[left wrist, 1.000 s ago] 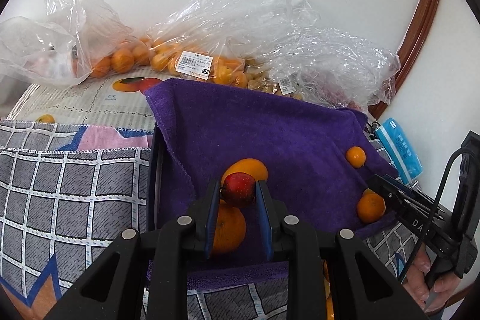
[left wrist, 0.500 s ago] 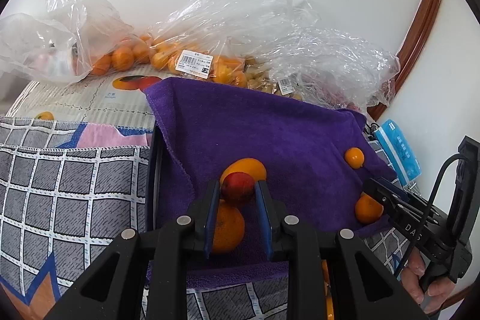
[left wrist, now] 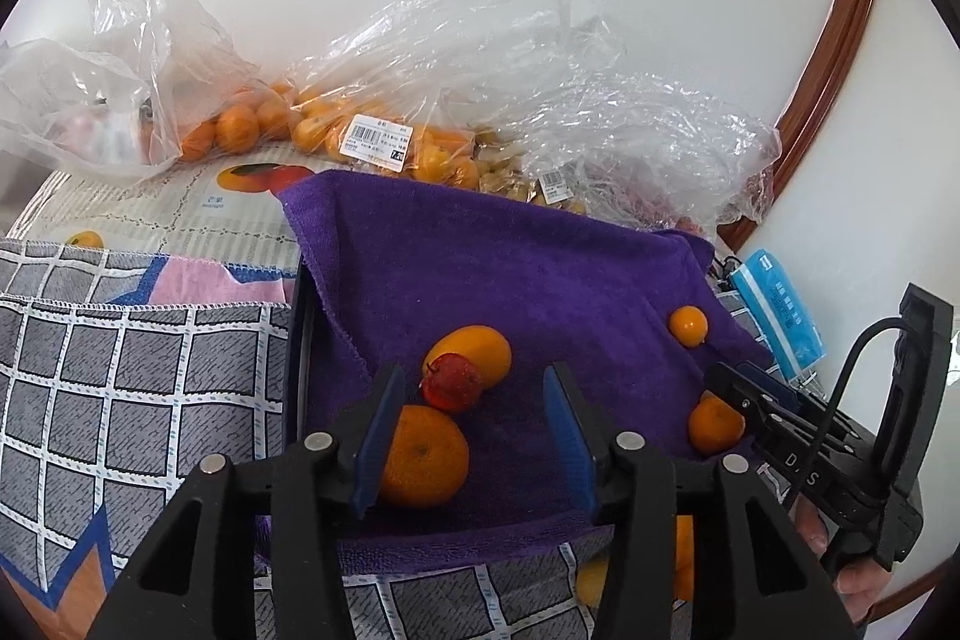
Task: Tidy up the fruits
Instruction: 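Lower and open the right tool onto the towel while the left tool releases the red fruit, then withdraw both open tools back from the purple towel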
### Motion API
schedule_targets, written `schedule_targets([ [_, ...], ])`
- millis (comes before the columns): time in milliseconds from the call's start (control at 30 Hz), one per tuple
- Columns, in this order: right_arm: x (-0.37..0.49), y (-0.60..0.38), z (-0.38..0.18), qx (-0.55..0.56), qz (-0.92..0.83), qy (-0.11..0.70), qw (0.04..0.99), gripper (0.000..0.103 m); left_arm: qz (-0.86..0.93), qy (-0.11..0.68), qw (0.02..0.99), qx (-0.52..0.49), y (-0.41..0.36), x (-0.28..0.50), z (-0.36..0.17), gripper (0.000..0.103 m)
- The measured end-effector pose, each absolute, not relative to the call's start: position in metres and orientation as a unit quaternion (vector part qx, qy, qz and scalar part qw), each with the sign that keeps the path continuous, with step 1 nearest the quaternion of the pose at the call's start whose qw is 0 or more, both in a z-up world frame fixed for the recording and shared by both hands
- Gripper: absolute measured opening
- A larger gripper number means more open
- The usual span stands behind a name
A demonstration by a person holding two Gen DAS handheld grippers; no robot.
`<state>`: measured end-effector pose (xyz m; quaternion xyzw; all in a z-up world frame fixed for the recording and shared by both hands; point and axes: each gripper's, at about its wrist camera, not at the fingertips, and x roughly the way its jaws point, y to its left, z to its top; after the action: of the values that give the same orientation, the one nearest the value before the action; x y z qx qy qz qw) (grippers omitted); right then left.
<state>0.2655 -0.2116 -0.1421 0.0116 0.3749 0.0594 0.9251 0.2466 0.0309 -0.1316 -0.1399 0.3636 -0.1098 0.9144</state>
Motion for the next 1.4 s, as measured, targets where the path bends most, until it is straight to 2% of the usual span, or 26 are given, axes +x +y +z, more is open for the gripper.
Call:
schedule_targets([
  [300,0.261,-0.214,-0.139,0.027,0.06,0.359,0.931,0.044,-0.119,0.339,0.922,-0.141,0.028,0.237,-0.119,0.06],
  [533,0.259,-0.213,-0.138,0.04,0.067,0.343,0.936,0.046,-0.124,0.329,0.926,-0.135,0.024,0.233,-0.112,0.064],
  [933,0.231,-0.211,-0.121,0.031,0.029,0.35,0.936,0.046,-0.132,0.31,0.931,-0.138,0.023,0.216,-0.085,0.066],
  [1133,0.201,-0.206,-0.117,0.033,0.038,0.369,0.928,0.046,-0.117,0.331,0.93,-0.113,0.028,0.195,-0.079,0.066],
  [1400,0.174,-0.197,-0.128,0.053,0.042,0.373,0.925,0.046,-0.119,0.363,0.918,-0.103,0.051,0.168,-0.102,0.067],
])
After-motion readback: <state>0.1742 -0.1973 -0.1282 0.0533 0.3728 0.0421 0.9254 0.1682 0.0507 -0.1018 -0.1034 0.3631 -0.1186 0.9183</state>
